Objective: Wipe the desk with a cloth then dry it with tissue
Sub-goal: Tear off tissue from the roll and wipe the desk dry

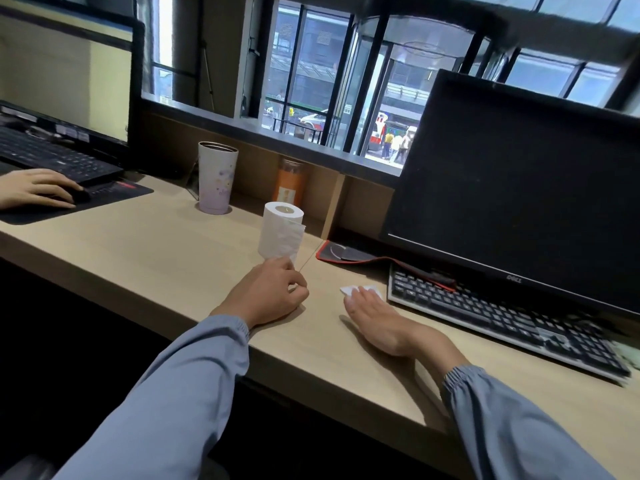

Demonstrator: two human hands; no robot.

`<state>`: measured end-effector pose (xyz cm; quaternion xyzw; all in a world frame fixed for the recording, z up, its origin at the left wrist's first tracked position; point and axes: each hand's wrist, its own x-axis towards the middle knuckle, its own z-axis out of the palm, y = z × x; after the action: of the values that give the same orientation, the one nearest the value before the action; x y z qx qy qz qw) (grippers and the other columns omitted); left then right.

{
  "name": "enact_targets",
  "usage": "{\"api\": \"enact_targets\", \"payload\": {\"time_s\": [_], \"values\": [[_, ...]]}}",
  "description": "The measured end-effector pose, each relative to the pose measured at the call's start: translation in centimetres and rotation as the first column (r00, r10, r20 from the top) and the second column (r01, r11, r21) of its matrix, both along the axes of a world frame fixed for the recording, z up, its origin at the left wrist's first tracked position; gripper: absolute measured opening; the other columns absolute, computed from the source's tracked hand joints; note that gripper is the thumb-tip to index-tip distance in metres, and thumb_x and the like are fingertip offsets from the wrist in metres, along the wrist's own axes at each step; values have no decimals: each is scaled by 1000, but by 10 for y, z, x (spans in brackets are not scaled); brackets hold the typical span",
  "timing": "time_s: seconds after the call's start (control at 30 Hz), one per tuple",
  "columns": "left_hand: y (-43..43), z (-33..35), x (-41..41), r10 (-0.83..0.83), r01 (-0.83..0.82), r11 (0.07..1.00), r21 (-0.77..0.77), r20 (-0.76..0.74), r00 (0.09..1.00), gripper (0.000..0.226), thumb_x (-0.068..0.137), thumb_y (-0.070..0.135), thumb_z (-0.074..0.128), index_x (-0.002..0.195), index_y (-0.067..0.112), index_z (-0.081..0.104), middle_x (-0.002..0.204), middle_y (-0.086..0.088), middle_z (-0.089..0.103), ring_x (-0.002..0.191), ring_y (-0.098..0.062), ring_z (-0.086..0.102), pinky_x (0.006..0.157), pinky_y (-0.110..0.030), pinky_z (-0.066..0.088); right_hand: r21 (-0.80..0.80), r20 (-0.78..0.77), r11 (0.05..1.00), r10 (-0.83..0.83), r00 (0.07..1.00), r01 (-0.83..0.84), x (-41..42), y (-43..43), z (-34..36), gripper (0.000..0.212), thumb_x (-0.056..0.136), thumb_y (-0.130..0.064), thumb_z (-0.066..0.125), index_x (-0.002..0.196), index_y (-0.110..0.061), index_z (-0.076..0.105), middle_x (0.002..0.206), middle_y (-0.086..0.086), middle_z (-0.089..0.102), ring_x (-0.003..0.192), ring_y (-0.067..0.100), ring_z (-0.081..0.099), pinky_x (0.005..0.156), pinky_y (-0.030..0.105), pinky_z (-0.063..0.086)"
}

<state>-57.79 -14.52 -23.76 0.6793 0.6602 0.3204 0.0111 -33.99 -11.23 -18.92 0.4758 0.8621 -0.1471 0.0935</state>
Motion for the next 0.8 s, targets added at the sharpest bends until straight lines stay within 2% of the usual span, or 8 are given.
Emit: {"api": "enact_targets", "payload": {"time_s": [0.03,0.17,0.3,0.37,0.47,0.57,0.7,0.8], "values": [[0,0,0,0,0,1000,-1,0,1000,27,98,38,56,113,31,78,115,12,59,108,-11,55,97,-29,48,9,-11,1000,-6,1000,6,-1,3,-2,64,111,-47,9,164,-15,-6,171,6,-16,156,20,-20,121,32,-10],[1,-1,0,3,-3,1000,8,6,1000,27,98,38,57,112,30,79,112,11,60,105,-10,55,97,-32,50,25,4,1000,-15,1000,15,3,2,-15,79,104,-65,6,164,-17,-10,171,0,-19,155,15,-22,125,37,-8],[2,-1,-1,-5,5,1000,1,2,1000,29,98,40,57,113,28,79,112,11,59,103,-10,55,94,-32,50,-2,17,1000,21,1000,-21,10,-9,-2,62,112,-44,9,164,-13,-7,172,4,-14,156,18,-18,122,32,-7],[2,-2,-2,-1,1,1000,1,-2,1000,29,98,40,57,114,28,79,113,11,59,104,-10,55,95,-32,50,-22,-19,999,-24,1000,23,7,4,-1,62,111,-47,6,165,-19,-6,172,4,-14,157,19,-18,124,37,-6],[0,-1,0,6,-6,1000,-1,-19,1000,30,99,41,57,116,29,78,116,10,60,107,-11,54,97,-32,50,47,-13,994,-100,995,101,-2,21,-12,80,101,-66,2,166,-18,-1,173,5,-9,158,21,-14,128,44,-1],[-1,0,2,14,-14,1000,3,-39,999,30,99,41,57,117,29,77,119,9,61,108,-11,53,99,-32,49,96,-47,984,-149,988,153,-4,20,-24,91,98,-74,5,165,-13,-2,173,4,-9,158,21,-12,127,43,-2],[1,-1,1,15,-15,1000,2,-35,999,29,99,41,57,116,29,77,117,10,60,107,-11,53,97,-32,49,130,-52,991,-37,998,44,10,14,-37,115,79,-91,-10,159,-13,18,170,6,9,158,23,3,127,50,11],[2,-1,1,15,-15,1000,0,-21,1000,30,98,41,56,115,30,78,115,10,59,107,-11,53,98,-34,50,107,3,994,7,1000,-8,12,31,-37,128,64,-94,-22,158,-16,15,167,10,14,156,29,5,126,52,13]]}}
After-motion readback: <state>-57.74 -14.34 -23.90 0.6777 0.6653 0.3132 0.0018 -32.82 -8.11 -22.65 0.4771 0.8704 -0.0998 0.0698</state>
